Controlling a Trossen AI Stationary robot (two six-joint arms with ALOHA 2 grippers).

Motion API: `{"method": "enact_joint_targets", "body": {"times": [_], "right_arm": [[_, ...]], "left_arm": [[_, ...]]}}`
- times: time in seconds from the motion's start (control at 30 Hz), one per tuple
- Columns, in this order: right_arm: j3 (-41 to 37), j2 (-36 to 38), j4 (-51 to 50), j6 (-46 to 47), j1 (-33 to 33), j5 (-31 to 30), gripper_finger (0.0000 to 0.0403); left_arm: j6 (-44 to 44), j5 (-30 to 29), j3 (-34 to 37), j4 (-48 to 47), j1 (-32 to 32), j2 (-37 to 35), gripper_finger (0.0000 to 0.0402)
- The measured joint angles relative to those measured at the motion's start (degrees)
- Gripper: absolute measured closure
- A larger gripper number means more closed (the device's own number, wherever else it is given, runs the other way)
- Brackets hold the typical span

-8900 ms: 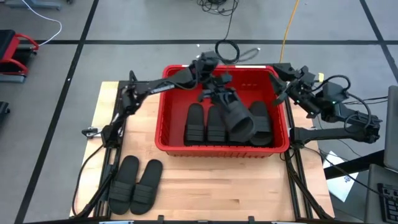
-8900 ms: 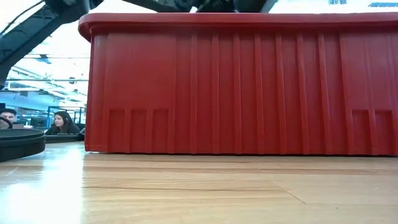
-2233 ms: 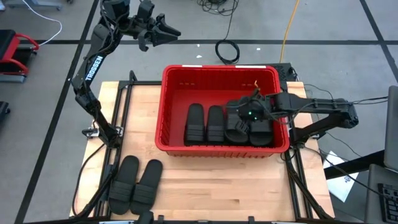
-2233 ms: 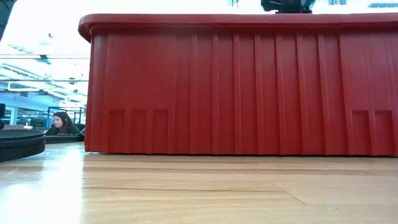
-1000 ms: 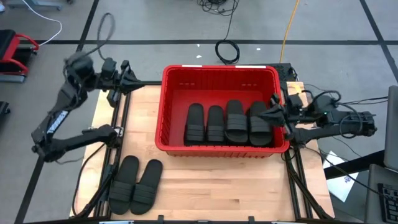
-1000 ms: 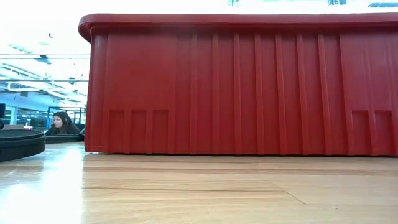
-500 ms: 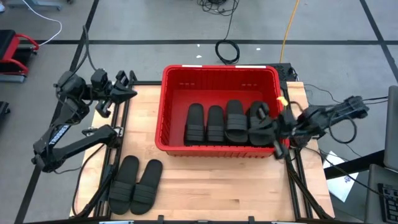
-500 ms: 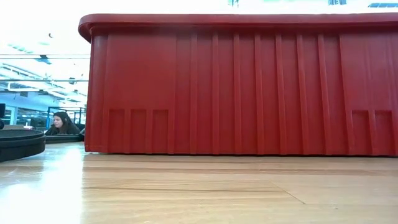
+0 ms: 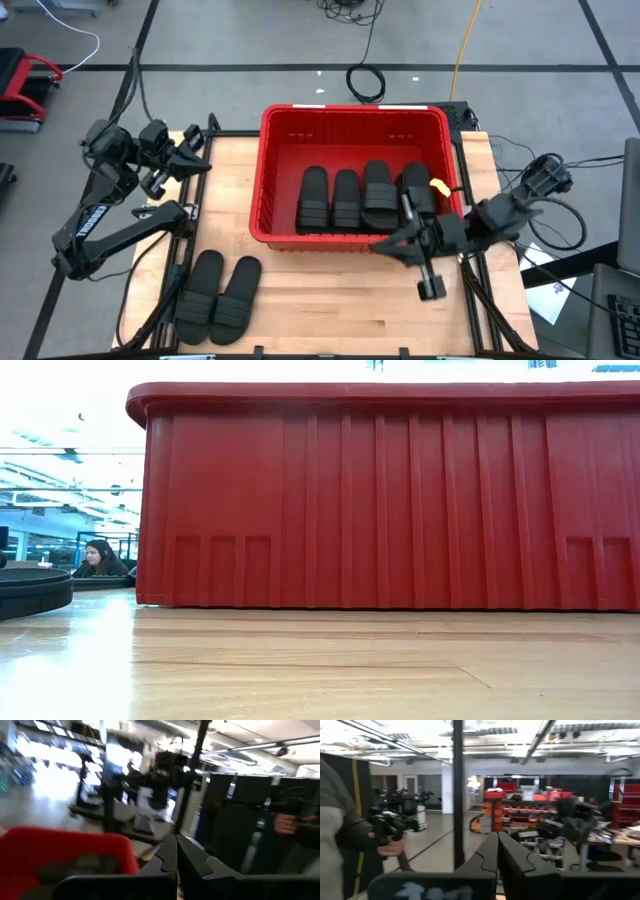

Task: Pick and place slides into bin
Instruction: Put the black slide into the red bin

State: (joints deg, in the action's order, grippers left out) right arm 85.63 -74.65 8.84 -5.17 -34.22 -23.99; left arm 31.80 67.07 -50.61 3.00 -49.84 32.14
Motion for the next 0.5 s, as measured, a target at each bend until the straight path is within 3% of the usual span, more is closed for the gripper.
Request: {"method": "enact_joint_targets", "body": {"times": [0.2, 0.5], "right_arm": [[0.89, -1.32, -0.14, -0.68, -3.57, -1.5, 0.0403], [0.89, -1.02, -3.23, -1.56, -7.64, -6.31, 0.0403]], "left_arm": [[3.12, 7.91, 0.0, -10.53, 0.64, -0.76, 0.0399], [4.7, 4.94, -0.09, -23.39, 7.97, -9.96, 0.0401]]}}
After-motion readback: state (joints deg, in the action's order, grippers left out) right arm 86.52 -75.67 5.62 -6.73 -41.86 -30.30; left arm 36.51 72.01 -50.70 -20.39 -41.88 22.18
